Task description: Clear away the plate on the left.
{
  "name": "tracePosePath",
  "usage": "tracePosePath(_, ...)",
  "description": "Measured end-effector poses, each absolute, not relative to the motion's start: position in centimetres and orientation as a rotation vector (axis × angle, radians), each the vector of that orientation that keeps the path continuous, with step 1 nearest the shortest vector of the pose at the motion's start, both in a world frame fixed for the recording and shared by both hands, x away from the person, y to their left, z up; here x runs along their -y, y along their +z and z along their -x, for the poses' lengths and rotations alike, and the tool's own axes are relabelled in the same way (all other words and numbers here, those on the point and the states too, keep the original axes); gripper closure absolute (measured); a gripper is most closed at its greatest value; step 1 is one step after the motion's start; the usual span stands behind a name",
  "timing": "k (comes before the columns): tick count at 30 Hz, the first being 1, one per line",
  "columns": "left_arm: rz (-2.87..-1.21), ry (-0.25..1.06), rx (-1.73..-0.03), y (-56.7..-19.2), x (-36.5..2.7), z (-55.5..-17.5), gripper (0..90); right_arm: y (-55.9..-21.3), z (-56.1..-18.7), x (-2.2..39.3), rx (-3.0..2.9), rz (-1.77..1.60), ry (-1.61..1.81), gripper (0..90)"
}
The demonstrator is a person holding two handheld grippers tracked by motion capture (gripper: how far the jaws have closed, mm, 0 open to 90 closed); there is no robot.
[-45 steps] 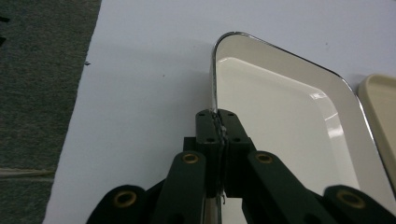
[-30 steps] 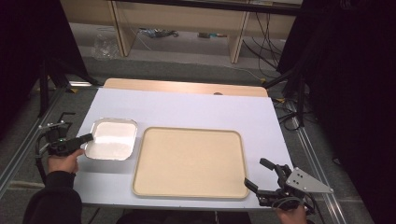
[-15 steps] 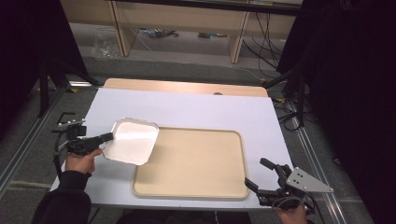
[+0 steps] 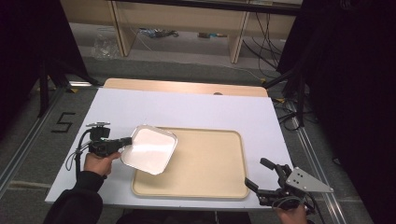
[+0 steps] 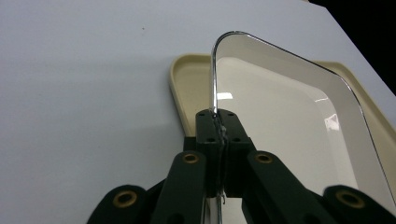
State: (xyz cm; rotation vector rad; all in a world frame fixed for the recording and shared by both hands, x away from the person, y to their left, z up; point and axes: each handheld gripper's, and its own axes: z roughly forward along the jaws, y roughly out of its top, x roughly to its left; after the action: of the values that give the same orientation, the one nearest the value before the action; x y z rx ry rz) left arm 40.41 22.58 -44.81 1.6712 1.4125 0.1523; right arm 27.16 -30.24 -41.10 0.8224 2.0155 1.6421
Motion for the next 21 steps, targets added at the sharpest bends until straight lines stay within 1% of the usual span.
tracePosePath(6, -1.700, 0.121, -1.385, -45.0, -21.0, -40.5, 88.1, -41.1, -27.2, 30.3, -2.026, -0.814, 1.641, 15.1)
tracePosePath(12, -1.768, 0.086, -1.344, -45.6, -18.1, -40.8, 88.1, -41.1, -27.3, 30.3, -2.023, -0.823, 1.643, 15.2)
tracePosePath(14, -1.766, 0.077, -1.341, -45.7, -17.7, -40.8, 88.1, -41.1, -27.3, 30.3, -2.027, -0.817, 1.646, 15.2)
tracePosePath(15, -1.811, 0.068, -1.322, -45.9, -17.0, -40.8, 88.1, -41.1, -27.3, 30.2, -2.023, -0.816, 1.649, 15.1)
tracePosePath(21, -1.859, 0.036, -1.296, -46.5, -15.0, -40.9, 88.0, -41.1, -27.3, 30.3, -2.024, -0.817, 1.650, 15.1)
